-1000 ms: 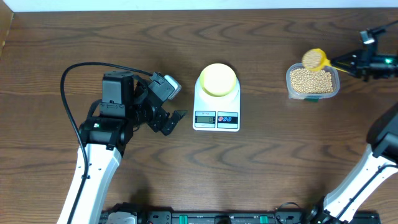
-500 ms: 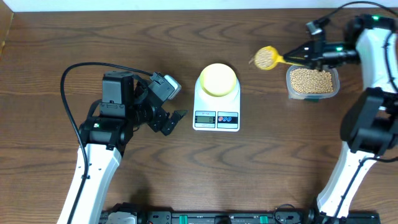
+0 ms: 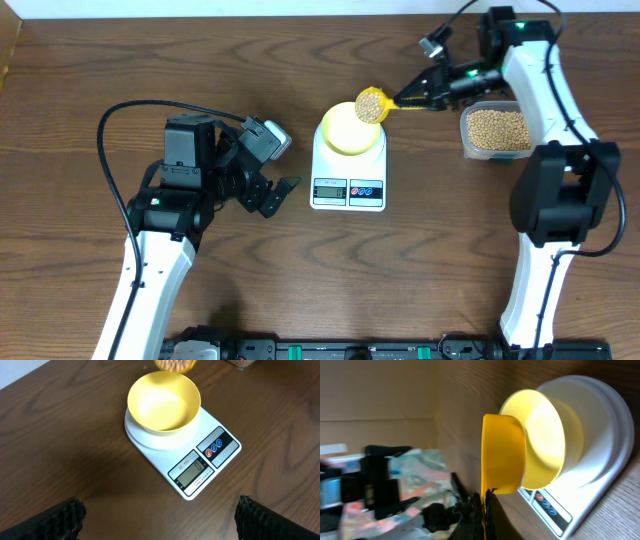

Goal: Scoop item into bowl and weigh 50g on scale
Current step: 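Tip the scoop over the bowl to pour the soybeans in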

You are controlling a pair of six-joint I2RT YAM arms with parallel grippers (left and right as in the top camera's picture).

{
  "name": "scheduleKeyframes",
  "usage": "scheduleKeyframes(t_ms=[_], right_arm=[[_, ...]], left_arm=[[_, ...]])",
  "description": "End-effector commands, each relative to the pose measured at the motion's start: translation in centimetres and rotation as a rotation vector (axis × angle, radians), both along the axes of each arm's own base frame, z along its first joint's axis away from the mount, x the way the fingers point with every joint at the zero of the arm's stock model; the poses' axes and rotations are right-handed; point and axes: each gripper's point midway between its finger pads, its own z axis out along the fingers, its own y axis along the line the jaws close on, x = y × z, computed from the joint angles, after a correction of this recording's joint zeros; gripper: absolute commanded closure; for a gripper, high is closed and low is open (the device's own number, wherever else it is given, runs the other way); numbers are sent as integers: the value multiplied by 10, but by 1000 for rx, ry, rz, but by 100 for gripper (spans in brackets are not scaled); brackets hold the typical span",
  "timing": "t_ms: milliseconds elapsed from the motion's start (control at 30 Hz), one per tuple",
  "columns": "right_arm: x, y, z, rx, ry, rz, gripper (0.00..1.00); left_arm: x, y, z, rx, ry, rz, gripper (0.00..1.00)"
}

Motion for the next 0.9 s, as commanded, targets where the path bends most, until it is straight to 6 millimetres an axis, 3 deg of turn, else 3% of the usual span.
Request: scheduleKeyframes(t_ms=[0, 233, 700, 867], right_arm=[[-6, 9, -22, -129, 37, 15, 99], [-14, 30, -42, -316, -39, 96, 99], [-3, 33, -28, -649, -280, 180, 99], [-3, 41, -23, -679, -369, 248, 99]], left_arm=[[0, 0, -3, 3, 5, -7, 2], [0, 0, -3, 3, 5, -7, 3], [0, 0, -3, 2, 5, -7, 2], [0, 0, -3, 3, 5, -7, 2]])
